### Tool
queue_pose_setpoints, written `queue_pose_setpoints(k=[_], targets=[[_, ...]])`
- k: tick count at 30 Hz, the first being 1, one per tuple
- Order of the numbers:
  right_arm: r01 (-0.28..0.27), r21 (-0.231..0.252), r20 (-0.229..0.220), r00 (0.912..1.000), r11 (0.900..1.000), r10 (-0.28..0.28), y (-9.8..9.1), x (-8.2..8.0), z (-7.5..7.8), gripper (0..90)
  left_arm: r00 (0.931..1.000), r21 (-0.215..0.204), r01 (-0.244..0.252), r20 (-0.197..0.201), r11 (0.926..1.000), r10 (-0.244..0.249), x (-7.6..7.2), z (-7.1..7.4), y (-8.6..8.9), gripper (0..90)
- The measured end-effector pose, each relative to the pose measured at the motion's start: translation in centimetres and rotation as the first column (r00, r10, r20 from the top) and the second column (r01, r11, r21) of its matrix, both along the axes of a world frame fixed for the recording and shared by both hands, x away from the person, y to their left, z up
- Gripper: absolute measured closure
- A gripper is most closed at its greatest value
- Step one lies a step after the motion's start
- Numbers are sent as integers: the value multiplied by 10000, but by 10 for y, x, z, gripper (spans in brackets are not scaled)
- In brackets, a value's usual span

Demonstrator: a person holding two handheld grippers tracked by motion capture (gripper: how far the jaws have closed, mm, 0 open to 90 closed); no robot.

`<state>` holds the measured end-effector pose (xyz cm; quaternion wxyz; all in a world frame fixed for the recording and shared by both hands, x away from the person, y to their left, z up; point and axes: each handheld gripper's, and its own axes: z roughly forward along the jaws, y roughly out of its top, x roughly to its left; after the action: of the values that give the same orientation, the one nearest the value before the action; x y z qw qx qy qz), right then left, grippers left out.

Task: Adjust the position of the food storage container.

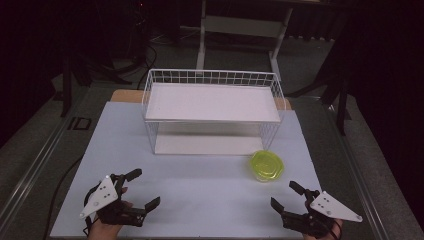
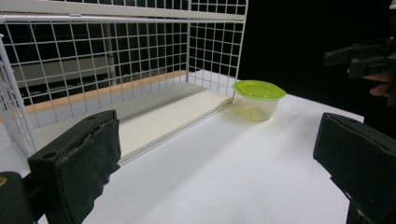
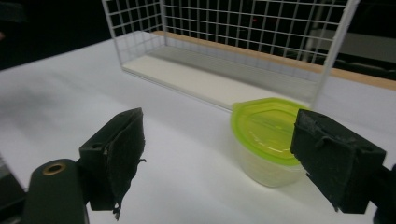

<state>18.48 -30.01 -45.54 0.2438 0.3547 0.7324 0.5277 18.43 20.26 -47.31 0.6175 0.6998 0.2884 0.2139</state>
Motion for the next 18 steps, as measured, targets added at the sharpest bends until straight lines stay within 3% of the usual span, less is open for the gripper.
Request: queue_pose_setpoints(k=[10,16,18], targets=[[102,-533,491,9988,9985,-76,11,-3,2,174,9998,-95,187,-41,9998,-187,-4,-1,1,15],[29,-340,800,9968,9994,-2,8,-4,4,178,9997,-50,239,58,9997,-239,-5,-1,0,15],[-252,-222,1031,9943,9994,274,8,-5,10,178,9997,-5,190,177,9998,-190,-7,0,0,15]])
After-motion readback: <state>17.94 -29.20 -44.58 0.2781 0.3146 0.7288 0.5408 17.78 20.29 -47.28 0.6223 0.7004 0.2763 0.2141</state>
